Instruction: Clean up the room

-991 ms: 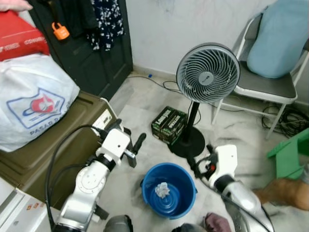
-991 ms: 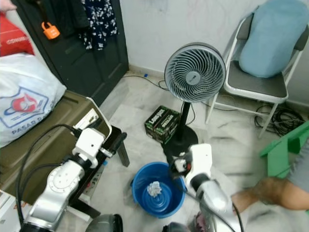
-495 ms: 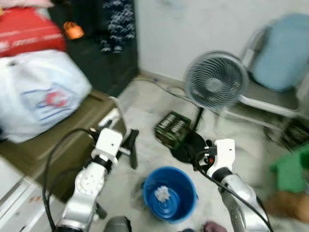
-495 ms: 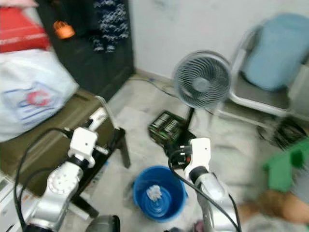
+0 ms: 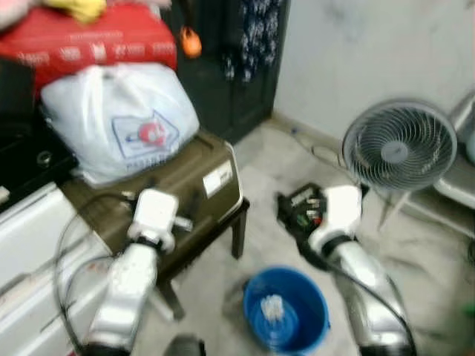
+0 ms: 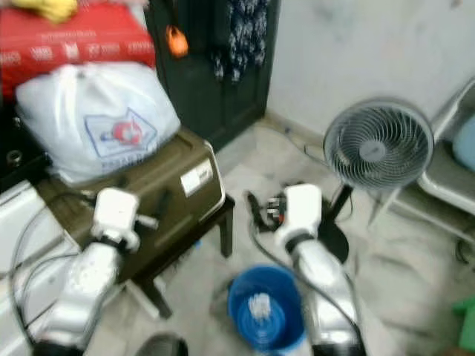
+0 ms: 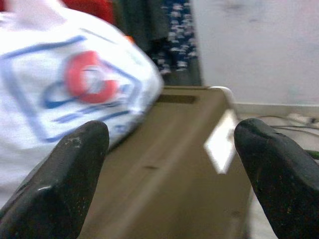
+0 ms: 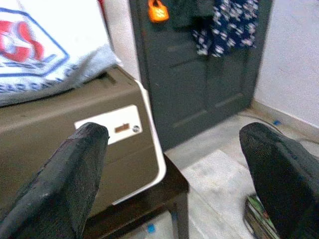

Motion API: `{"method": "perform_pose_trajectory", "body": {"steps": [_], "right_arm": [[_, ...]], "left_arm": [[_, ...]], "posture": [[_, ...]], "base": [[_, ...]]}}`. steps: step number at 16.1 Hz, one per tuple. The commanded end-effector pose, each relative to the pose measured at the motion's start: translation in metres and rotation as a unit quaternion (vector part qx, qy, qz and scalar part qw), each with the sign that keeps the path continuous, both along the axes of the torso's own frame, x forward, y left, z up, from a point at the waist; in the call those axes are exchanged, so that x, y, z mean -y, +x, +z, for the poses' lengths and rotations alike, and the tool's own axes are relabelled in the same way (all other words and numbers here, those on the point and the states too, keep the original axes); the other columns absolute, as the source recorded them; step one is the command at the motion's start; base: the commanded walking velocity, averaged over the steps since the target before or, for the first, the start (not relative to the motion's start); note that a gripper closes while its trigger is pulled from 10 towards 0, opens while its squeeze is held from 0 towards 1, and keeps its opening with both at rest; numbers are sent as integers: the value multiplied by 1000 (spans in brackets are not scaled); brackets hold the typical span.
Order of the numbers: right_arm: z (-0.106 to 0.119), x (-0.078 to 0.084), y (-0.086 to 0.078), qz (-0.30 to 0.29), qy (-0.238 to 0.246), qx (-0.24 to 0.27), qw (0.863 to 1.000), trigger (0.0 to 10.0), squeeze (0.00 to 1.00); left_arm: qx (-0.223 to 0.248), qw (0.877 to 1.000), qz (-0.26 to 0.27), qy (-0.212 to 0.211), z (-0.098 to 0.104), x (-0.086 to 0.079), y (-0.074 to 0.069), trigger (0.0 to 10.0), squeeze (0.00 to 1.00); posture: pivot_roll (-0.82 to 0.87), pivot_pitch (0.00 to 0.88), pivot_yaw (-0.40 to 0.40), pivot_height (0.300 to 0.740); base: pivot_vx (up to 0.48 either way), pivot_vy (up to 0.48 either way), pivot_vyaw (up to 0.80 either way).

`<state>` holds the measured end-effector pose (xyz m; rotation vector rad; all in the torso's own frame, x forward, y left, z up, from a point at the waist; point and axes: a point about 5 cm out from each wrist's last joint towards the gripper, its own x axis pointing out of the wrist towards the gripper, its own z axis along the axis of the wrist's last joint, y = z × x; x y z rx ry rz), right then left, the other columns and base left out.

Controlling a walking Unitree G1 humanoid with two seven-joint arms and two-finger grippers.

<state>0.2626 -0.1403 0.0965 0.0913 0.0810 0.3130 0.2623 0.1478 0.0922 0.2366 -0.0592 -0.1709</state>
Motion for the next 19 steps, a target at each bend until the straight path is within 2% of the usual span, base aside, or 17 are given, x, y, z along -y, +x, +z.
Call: {"method": "perform_pose_trajectory", "body": {"steps": [1,5,17,18,19], "right_arm": [[2,8,-1,-10,-7,3,1000,10000,0],[2,6,-2,-9,-9,0,1000,10000,0],[2,-2,-6,-3,-1,-3,1000,10000,0],[3,-2,-6,-4,0,-2,1000,10000,0],[4,-1,-5,-7,2,0,1000,10000,0]], "left_arm": [[5,1000,-7,0,3,6,1,10000,0],[9,1000,6,10,4,-2,3,10000,0],[0,1000,7,13,2,-2,-3,10000,0],[-10,1000,-5,-2,0,0,-3,10000,0],[-9,1000,-15,3,0,-1,-5,10000,0]], "posture": [[-31,0,-4,740],[-35,12,-4,740],[-35,42,4,740],[-35,42,4,740],[-35,45,6,740]], "base": [[0,0,800],[0,0,800],[0,0,800],[0,0,800],[0,0,800]]}}
